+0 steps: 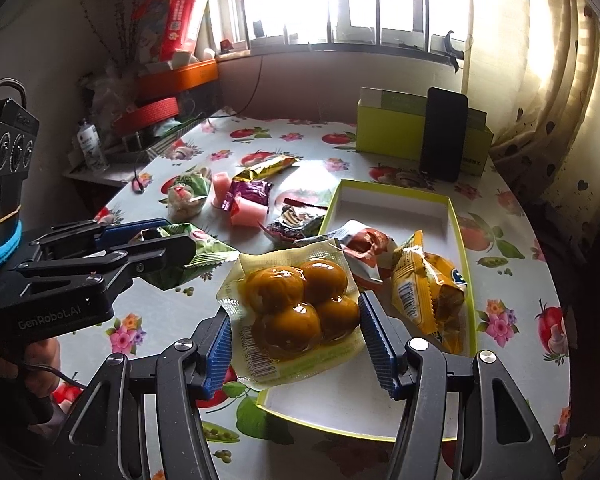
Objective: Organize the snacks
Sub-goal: 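Carry the green bag and the cake pack over the tray with both tools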
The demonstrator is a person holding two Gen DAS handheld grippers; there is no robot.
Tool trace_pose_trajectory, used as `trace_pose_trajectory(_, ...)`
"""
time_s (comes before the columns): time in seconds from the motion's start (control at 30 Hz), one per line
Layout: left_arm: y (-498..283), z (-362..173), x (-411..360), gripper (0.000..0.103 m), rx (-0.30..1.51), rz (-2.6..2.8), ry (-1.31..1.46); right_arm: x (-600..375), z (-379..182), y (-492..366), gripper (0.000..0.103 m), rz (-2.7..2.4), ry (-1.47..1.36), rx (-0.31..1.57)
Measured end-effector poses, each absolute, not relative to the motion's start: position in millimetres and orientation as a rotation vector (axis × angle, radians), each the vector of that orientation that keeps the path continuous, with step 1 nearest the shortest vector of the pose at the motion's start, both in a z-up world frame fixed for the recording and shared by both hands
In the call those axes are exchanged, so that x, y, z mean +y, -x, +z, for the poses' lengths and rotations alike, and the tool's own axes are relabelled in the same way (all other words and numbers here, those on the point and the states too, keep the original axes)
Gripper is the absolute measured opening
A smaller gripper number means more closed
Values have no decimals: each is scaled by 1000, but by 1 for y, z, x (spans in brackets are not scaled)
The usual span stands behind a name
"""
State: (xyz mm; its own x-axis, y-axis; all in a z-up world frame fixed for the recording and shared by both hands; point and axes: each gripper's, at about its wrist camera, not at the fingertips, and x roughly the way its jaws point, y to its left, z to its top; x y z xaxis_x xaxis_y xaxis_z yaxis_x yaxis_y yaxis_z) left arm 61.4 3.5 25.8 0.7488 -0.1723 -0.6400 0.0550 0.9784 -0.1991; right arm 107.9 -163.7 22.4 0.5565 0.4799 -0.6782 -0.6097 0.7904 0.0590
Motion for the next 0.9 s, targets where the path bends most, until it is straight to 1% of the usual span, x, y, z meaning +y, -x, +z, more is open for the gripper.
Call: trace_pose_trajectory(0.9,-100,17,-62,40,754,-289,85,-213,4,-130,58,531,146,787)
